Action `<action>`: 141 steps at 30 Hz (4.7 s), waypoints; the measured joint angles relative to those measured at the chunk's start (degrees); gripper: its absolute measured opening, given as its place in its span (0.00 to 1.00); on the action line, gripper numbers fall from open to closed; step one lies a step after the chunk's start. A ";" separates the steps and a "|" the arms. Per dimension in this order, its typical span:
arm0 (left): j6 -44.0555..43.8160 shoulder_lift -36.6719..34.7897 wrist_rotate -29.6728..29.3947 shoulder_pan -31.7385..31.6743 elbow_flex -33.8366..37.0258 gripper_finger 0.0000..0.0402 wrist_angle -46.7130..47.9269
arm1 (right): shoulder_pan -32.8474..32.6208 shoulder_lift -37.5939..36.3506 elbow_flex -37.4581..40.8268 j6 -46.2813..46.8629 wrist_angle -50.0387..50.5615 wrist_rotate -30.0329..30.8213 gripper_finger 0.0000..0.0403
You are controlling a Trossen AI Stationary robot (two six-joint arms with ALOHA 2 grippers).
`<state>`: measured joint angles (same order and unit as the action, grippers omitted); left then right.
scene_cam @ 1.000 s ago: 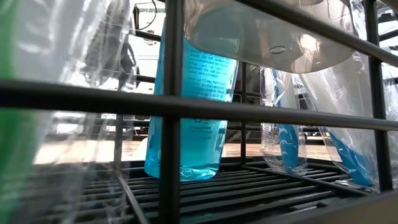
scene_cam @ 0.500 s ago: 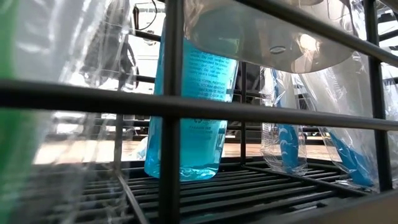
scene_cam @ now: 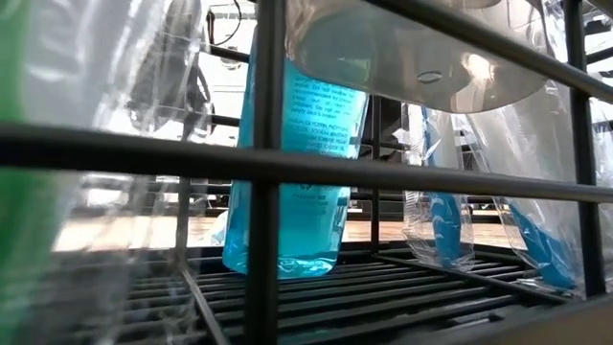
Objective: Pick & Place toothbrushing station
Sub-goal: Put the blue mouthwash into the black wire organizer
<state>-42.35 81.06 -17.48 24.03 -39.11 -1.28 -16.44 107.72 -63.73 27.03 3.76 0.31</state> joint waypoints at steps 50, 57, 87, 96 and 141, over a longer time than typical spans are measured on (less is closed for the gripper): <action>28.66 24.65 29.94 -7.92 -15.70 0.00 -0.09 | -10.04 -8.96 4.02 30.60 15.30 16.50 0.47; 30.61 29.86 25.97 -8.26 -19.67 0.00 -0.20 | -10.58 -9.63 4.40 31.95 16.08 17.36 0.43; 12.08 14.65 6.21 -7.70 -11.37 0.00 0.17 | -4.77 -9.59 13.39 22.92 -5.79 13.14 0.38; 4.57 4.77 1.42 -5.35 -1.67 0.00 -1.76 | -4.15 -9.59 15.02 7.09 -11.70 11.91 0.31; 4.84 2.34 1.29 -7.08 0.24 0.00 -4.79 | 1.53 -1.46 12.82 -4.68 -9.83 10.21 0.60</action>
<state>-37.51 83.40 -16.19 16.95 -38.87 -6.07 -14.91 106.26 -50.92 22.35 -6.07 10.52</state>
